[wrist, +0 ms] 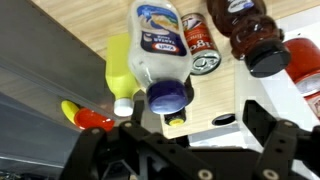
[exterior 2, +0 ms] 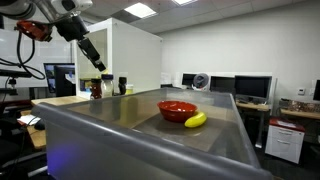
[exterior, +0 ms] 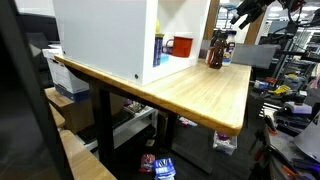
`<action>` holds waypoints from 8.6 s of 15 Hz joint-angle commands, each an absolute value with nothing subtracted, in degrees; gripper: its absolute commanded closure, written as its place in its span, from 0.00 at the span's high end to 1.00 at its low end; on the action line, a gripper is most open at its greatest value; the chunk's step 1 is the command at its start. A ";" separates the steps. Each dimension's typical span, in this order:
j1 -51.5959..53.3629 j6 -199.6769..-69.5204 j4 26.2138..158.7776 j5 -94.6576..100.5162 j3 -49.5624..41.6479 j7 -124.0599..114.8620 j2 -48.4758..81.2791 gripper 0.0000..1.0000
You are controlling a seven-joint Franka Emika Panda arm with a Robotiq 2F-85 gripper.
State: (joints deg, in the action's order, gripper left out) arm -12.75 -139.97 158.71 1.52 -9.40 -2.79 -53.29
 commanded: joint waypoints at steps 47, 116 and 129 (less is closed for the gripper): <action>3.69 -159.89 147.99 -12.97 14.12 -25.15 -26.89 1.00; 7.19 -181.72 138.20 -8.22 11.02 -16.99 -9.67 0.27; 7.55 -176.56 140.67 -6.12 10.45 -13.78 -15.17 0.27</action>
